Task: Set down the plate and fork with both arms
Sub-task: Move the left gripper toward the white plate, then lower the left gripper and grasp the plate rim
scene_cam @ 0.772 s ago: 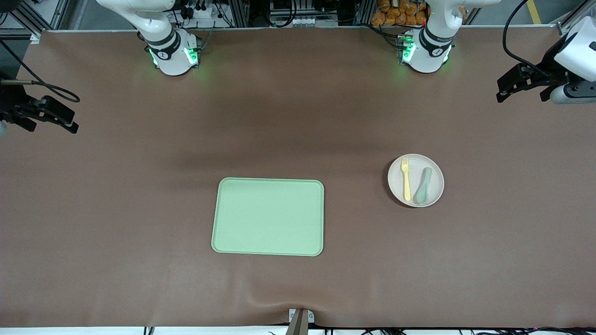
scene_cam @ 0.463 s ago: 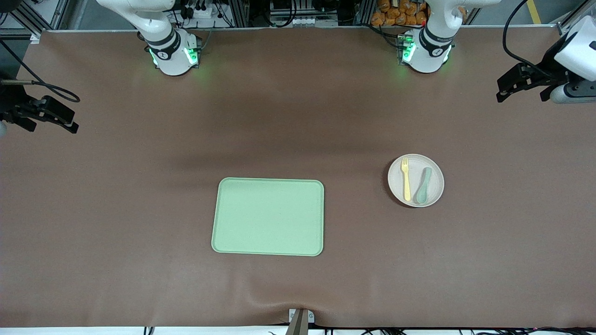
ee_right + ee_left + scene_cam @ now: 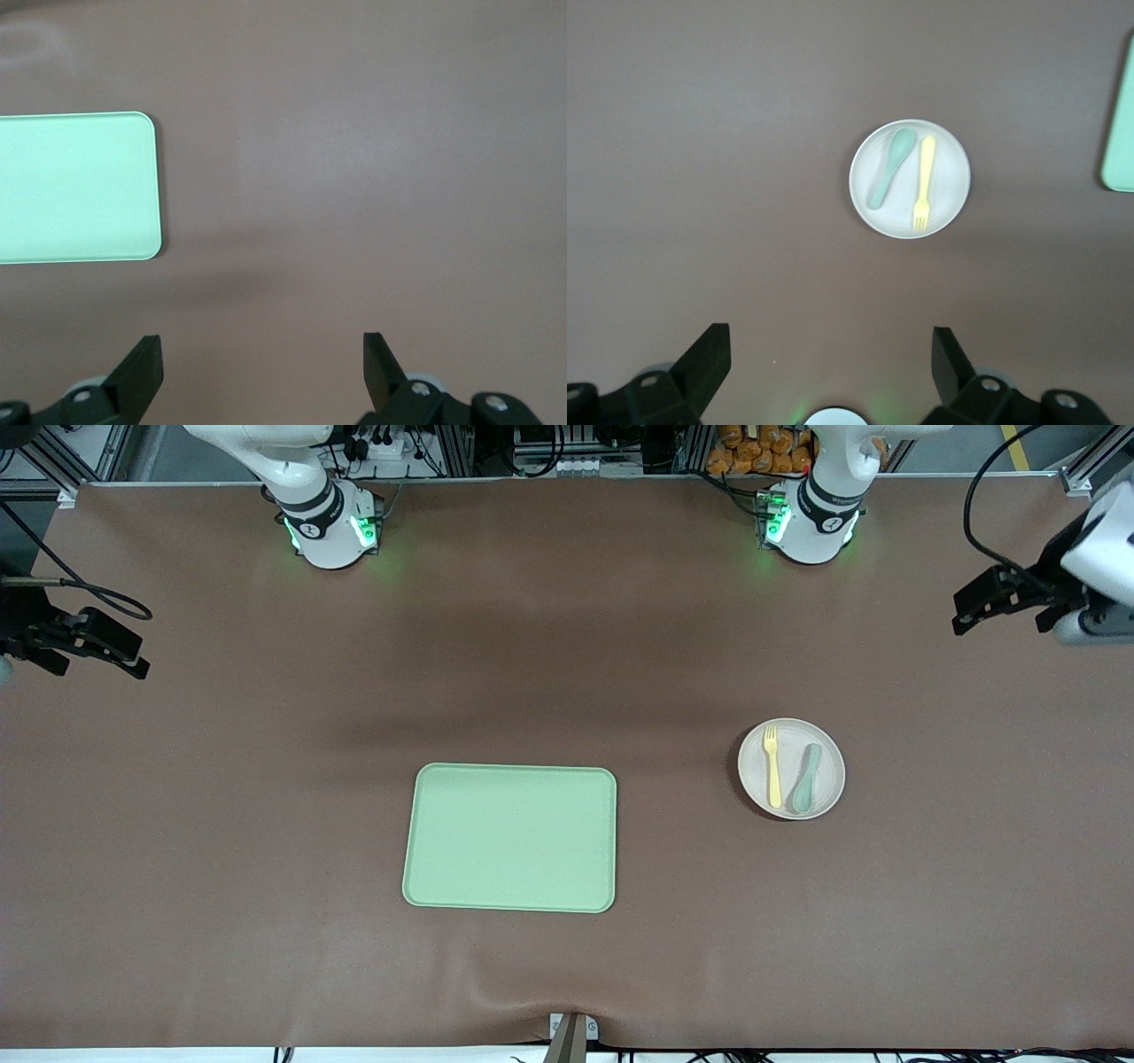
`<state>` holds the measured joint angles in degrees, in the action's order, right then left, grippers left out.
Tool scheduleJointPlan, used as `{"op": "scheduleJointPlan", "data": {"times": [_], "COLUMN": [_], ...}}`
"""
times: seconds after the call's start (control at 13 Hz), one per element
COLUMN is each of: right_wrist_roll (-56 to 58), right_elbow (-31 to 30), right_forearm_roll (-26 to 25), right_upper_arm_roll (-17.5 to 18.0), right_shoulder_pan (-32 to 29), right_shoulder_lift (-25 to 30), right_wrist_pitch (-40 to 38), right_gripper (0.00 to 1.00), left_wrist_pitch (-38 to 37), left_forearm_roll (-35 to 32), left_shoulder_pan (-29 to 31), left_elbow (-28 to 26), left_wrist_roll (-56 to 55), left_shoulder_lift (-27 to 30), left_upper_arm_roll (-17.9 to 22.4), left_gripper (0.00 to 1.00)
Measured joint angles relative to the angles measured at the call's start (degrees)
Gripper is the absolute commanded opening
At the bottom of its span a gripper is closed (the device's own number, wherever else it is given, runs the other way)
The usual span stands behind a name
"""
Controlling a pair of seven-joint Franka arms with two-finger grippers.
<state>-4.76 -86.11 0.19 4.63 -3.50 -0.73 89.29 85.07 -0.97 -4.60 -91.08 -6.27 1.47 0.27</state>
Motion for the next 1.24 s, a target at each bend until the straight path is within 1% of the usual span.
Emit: {"op": "scheduleJointPlan", "data": {"times": [0.15,0.23,0.39,0.54,0.62,0.69,0.77,0.85,0.93,1.0,1.24], "right_wrist_roll": [0.00,0.00,0.00,0.00,0.00,0.00,0.00,0.00,0.00,0.00,0.00], "right_elbow": [0.00,0.00,0.00,0.00,0.00,0.00,0.00,0.00,0.00,0.00,0.00], "right_forearm_roll": [0.00,0.00,0.00,0.00,0.00,0.00,0.00,0.00,0.00,0.00,0.00], "right_upper_arm_roll": [0.01,0.01,0.01,0.01,0.01,0.01,0.01,0.02,0.02,0.02,0.02], "right_shoulder_pan": [0.00,0.00,0.00,0.00,0.00,0.00,0.00,0.00,0.00,0.00,0.00], "right_shoulder_lift": [-0.03,-0.04,-0.05,-0.07,-0.09,-0.10,-0.11,-0.12,-0.13,-0.14,-0.14], "right_wrist_pitch": [0.00,-0.02,-0.02,-0.06,-0.07,-0.08,-0.09,-0.09,-0.10,-0.10,-0.10], "right_gripper": [1.00,1.00,1.00,1.00,1.00,1.00,1.00,1.00,1.00,1.00,1.00], "left_wrist_pitch": [2.23,4.63,11.08,19.33,23.87,27.89,30.64,32.42,34.05,35.64,39.79], "left_forearm_roll": [1.26,2.06,2.68,3.13,4.71,6.87,8.34,9.45,10.29,10.75,10.98], "left_shoulder_pan": [2.66,3.86,5.15,5.14,5.09,5.01,4.98,4.99,4.99,4.99,5.14], "left_elbow": [-1.36,-2.66,-6.69,-12.05,-14.95,-17.38,-19.08,-20.01,-20.50,-20.74,-21.93], "left_wrist_roll": [0.32,0.61,0.76,0.84,1.10,1.84,2.50,3.02,3.43,3.96,4.09], "left_shoulder_lift": [-3.79,-5.48,-7.99,-9.64,-10.57,-11.79,-13.38,-15.26,-17.08,-18.53,-21.07], "left_upper_arm_roll": [0.09,0.10,0.11,-0.04,-0.14,-0.19,-0.20,-0.19,-0.20,-0.19,-0.18], "left_gripper": [1.00,1.00,1.00,1.00,1.00,0.95,0.87,0.82,0.74,0.71,0.71]}}
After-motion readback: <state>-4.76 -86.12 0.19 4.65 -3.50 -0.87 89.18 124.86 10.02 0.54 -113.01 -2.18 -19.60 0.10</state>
